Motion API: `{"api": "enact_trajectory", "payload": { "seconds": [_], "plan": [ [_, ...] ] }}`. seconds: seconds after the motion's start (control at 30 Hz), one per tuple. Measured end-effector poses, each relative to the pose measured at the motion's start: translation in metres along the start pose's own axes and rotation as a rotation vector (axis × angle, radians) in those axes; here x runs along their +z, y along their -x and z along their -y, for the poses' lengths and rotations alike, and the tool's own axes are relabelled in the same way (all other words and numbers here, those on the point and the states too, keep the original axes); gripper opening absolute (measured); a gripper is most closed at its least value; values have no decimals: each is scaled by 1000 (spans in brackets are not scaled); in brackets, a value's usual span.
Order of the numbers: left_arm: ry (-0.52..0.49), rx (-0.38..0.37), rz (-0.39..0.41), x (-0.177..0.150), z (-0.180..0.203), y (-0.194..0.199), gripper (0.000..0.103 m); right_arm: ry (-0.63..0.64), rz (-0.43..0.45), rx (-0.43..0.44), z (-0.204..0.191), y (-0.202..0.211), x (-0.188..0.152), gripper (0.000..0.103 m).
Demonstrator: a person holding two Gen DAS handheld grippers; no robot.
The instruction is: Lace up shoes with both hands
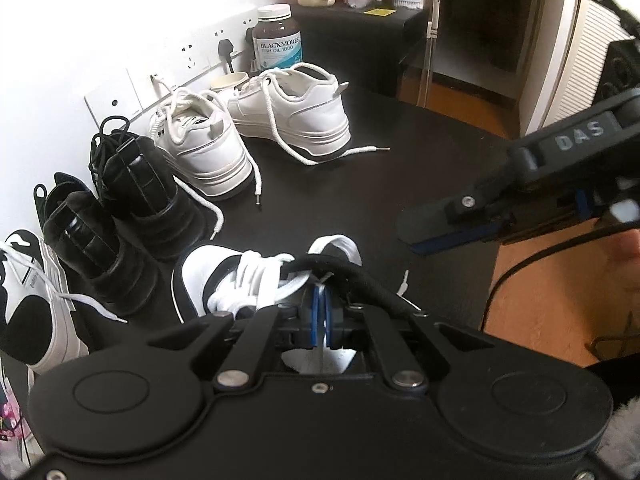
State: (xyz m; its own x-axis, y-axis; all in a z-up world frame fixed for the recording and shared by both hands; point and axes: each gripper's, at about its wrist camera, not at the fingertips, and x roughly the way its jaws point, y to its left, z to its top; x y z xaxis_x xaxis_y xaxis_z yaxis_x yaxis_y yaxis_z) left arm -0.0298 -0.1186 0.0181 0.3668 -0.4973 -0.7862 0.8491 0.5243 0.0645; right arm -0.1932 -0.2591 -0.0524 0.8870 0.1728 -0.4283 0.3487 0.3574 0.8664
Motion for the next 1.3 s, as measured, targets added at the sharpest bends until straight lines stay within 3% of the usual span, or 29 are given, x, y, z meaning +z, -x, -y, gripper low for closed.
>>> {"api": "enact_trajectory", "payload": {
  "seconds": [0.73, 1.03, 1.3],
  "plan": [
    [40, -39, 35, 2, -5, 17, 3, -44, -37, 34, 10, -10, 9, 18],
    [27, -17, 59, -4, -6, 33, 3, -14, -50, 43, 0, -9, 11, 18],
    [-143, 71, -12, -6, 18, 16, 16, -7, -57, 33, -5, -10, 10, 18]
  ]
}}
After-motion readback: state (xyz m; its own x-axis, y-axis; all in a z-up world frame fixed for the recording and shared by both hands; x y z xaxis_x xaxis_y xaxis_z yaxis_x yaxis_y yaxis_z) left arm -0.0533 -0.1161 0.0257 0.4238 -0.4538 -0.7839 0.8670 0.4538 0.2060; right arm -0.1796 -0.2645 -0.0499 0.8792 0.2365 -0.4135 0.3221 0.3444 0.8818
